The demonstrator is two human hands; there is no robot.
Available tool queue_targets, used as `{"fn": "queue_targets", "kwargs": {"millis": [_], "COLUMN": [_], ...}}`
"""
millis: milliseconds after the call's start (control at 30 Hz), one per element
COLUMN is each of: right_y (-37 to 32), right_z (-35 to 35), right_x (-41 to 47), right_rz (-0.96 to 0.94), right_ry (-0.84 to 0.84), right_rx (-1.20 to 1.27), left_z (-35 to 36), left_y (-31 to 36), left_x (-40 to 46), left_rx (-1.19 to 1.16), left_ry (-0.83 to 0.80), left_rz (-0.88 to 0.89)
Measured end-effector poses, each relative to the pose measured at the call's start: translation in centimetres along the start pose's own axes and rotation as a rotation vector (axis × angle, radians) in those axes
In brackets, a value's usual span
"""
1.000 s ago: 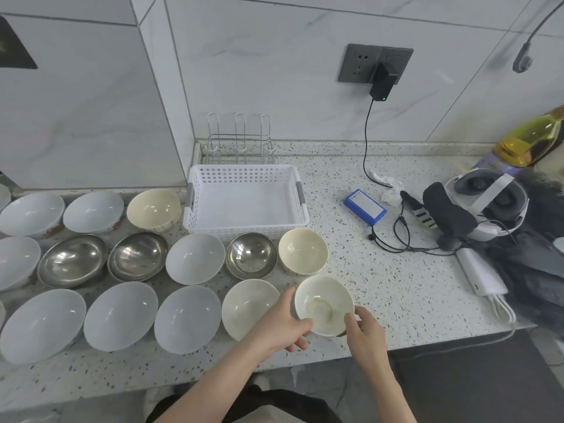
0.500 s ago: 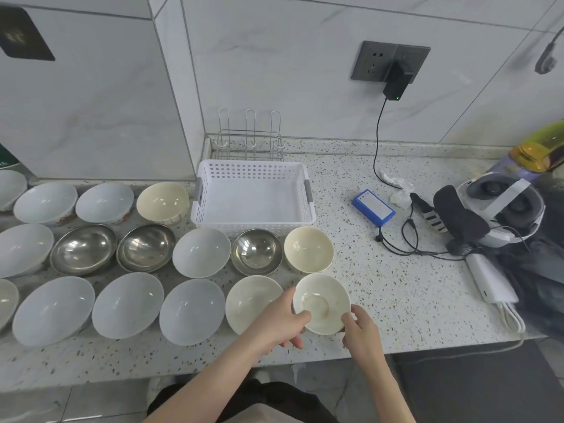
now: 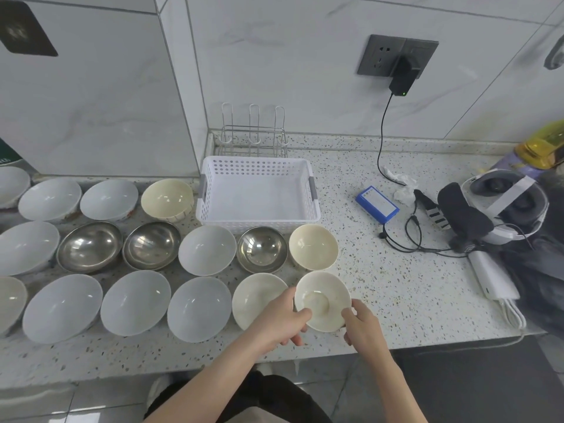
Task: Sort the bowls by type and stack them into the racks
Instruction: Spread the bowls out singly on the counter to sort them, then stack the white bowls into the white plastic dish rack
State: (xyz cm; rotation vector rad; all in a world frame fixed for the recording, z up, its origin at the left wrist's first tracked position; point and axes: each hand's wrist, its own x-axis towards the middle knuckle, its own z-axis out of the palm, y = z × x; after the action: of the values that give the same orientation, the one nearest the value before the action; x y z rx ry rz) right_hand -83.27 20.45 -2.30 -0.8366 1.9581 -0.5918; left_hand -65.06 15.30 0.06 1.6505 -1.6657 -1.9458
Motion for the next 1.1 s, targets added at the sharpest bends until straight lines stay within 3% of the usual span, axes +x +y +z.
{"fn": "queue_targets", "kwargs": {"millis": [133, 200, 267, 367, 533, 633, 833, 1100], "right_y": [-0.7, -1.3, -2.1, -4.7, -11.3, -15.5, -20.9, -25.5], "right_z": [0.7, 0.9, 1.1, 2.1, 6.9, 13.0, 28.8, 45.7], "right_x": [-0.6, -1.0, -1.5, -2.8, -5.8, -8.1, -12.8, -20.7], "right_rz": [0.030, 0.075, 0.135, 0.180, 0.050, -0.136, -0.326, -0.449], "right_ry": [0.048, 0.106, 0.228, 0.398, 0.496, 0.383, 0.034, -0.416], "right_rx": [-0.091, -0.256, -0.374, -0.363, -0.406, -0.374, -0.312, -0.341], "left_z": [-1.3, -2.3, -3.9, -7.4, -14.2, -18.8, -28.6, -37.8], "left_y": [-0.4, -0.7, -1.4, -3.0, -6.9, -10.2, -19.2, -32.1], "left_x": [-0.5, -1.1, -1.9, -3.9, -8.4, -11.8, -19.1, -28.5], "left_rx": [0.004, -0.009, -0.032, -0.091, -0.258, -0.321, -0.474, -0.708], "left_ry": [-0.021, -0.014, -0.007, 0.038, 0.165, 0.254, 0.515, 0.782], "left_rz": [0.009, 0.028, 0.046, 0.076, 0.125, 0.142, 0.128, -0.006]}}
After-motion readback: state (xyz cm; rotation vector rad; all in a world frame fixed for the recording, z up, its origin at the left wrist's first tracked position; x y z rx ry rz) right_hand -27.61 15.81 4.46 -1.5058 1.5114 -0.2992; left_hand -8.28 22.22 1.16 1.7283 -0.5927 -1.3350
